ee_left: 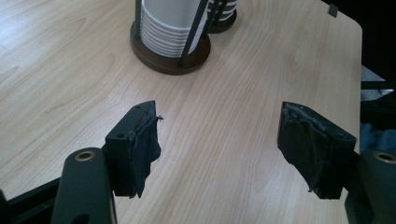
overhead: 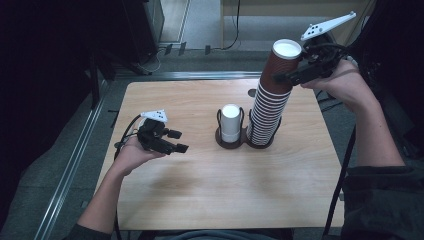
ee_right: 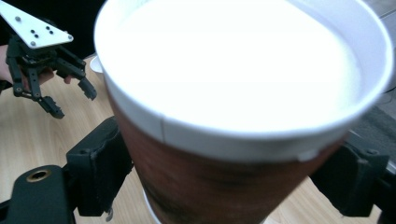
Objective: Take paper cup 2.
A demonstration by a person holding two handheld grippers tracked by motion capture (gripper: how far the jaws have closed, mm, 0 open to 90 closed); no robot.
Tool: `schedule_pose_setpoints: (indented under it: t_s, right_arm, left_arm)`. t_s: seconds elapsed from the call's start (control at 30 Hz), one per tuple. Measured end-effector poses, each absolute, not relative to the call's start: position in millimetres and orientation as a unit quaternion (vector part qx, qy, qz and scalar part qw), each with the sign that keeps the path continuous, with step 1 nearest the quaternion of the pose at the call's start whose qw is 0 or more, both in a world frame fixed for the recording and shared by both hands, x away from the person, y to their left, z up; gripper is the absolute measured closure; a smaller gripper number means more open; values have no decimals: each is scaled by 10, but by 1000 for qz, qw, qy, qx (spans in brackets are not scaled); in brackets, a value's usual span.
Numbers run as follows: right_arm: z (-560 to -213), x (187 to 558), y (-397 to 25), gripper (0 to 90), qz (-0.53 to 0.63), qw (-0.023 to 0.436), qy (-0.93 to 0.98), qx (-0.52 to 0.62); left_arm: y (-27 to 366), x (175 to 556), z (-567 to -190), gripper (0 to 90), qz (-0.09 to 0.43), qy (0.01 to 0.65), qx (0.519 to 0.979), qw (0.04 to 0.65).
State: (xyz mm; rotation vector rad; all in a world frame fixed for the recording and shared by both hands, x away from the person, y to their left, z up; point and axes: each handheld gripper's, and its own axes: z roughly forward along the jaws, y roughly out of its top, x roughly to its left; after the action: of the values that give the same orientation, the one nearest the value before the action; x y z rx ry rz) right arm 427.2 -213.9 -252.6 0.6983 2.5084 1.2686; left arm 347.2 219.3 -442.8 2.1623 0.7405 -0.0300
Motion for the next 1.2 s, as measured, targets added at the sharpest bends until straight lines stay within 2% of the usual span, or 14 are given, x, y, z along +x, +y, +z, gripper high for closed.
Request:
schedule_pose_setpoints:
  t_s: [0.4, 1.2]
  right_arm:
    - [-2435, 4256, -2140, 162, 443, 130, 854, 241]
    - [-1625, 3988, -2050, 164, 444, 176, 850, 223]
  left_arm:
    - [2200, 3476, -4431, 289, -10, 299, 860, 414]
    - [2242, 3481, -4435, 287, -12, 301, 859, 414]
